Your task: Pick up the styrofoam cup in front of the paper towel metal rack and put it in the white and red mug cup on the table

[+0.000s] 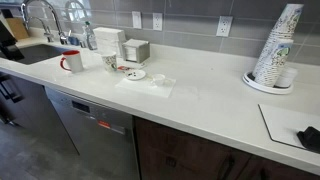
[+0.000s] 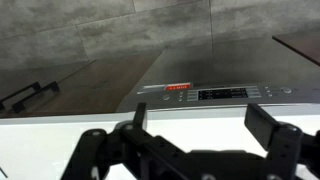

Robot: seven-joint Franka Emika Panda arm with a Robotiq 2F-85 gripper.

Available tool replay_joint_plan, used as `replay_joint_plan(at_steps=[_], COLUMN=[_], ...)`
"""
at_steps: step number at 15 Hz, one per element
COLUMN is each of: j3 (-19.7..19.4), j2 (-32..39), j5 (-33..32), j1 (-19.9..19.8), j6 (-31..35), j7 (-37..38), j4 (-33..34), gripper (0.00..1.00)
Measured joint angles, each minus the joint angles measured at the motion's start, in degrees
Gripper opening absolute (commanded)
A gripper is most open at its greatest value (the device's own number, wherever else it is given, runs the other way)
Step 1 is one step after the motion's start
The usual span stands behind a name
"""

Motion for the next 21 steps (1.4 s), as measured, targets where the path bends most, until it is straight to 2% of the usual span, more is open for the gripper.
replay_joint_plan(at_steps=[15,21], j3=[-0.2,-3.2], j2=[0.1,5.5], j5=[0.0,-1.7], j1=[0.0,-3.4], j6=[0.1,4.5], j7=[0.0,0.3], j4=[0.2,6.1], gripper=[1.0,1.0])
